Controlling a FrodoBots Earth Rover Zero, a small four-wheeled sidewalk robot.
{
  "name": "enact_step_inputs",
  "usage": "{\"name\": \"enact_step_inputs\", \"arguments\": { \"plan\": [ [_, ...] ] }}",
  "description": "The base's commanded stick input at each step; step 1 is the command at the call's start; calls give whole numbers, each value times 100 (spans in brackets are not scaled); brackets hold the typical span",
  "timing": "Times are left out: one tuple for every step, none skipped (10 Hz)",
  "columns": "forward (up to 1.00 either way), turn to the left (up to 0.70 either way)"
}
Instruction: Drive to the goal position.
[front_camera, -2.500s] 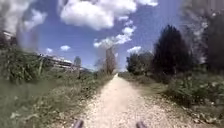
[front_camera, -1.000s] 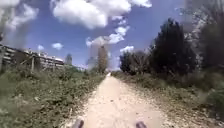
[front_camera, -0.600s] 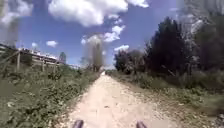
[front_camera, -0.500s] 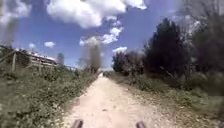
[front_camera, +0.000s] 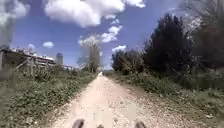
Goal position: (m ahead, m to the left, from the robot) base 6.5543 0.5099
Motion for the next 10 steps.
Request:
{"name": "enact_step_inputs", "arguments": {
  "plan": [
    [85, 0],
    [85, 0],
    [85, 0],
    [85, 0],
    [85, -10],
    [85, -23],
    [85, -27],
    [85, -7],
    [85, 0],
    [85, 0]
  ]
}}
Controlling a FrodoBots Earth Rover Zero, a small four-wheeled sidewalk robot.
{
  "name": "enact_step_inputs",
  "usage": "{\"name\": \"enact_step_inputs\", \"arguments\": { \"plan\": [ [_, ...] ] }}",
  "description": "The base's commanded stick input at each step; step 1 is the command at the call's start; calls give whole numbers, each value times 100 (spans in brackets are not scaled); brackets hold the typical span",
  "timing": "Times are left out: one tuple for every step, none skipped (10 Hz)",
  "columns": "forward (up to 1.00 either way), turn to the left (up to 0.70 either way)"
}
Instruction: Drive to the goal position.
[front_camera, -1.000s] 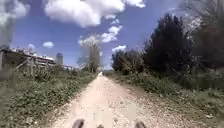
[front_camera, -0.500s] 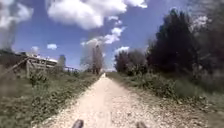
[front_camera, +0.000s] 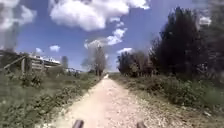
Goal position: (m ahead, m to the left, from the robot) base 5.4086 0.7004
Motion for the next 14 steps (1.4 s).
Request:
{"name": "enact_step_inputs", "arguments": {
  "plan": [
    [85, 0],
    [85, 0],
    [85, 0],
    [85, 0],
    [85, 0],
    [85, 0],
    [85, -18],
    [85, -34],
    [85, -19],
    [85, 0],
    [85, 0],
    [85, 0],
    [85, 0],
    [85, 0]
  ]
}}
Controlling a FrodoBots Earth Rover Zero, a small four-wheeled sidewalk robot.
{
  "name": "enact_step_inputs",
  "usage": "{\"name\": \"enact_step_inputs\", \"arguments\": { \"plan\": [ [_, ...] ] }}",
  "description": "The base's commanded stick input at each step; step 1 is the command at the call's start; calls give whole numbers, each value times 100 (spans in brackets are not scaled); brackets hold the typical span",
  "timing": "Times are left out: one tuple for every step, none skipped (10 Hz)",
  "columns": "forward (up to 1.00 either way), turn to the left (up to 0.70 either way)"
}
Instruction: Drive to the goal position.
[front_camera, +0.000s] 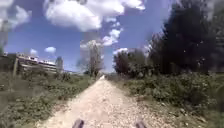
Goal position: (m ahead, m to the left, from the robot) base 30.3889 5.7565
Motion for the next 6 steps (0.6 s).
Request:
{"name": "enact_step_inputs", "arguments": {
  "plan": [
    [85, 0],
    [85, 0],
    [85, 0],
    [85, 0],
    [85, 0],
    [85, 0]
  ]
}}
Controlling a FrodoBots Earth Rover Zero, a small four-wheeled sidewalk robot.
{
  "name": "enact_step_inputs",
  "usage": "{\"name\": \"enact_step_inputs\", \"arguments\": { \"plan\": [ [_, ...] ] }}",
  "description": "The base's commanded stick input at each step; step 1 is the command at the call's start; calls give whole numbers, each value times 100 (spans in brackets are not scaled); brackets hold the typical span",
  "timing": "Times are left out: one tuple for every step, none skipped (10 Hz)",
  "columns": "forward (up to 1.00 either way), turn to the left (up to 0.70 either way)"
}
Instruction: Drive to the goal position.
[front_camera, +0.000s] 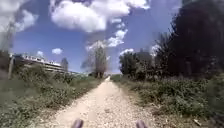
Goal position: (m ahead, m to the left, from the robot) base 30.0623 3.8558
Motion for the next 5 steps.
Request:
{"name": "enact_step_inputs", "arguments": {
  "plan": [
    [85, 0],
    [85, 0],
    [85, 0],
    [85, 0],
    [85, 0]
  ]
}}
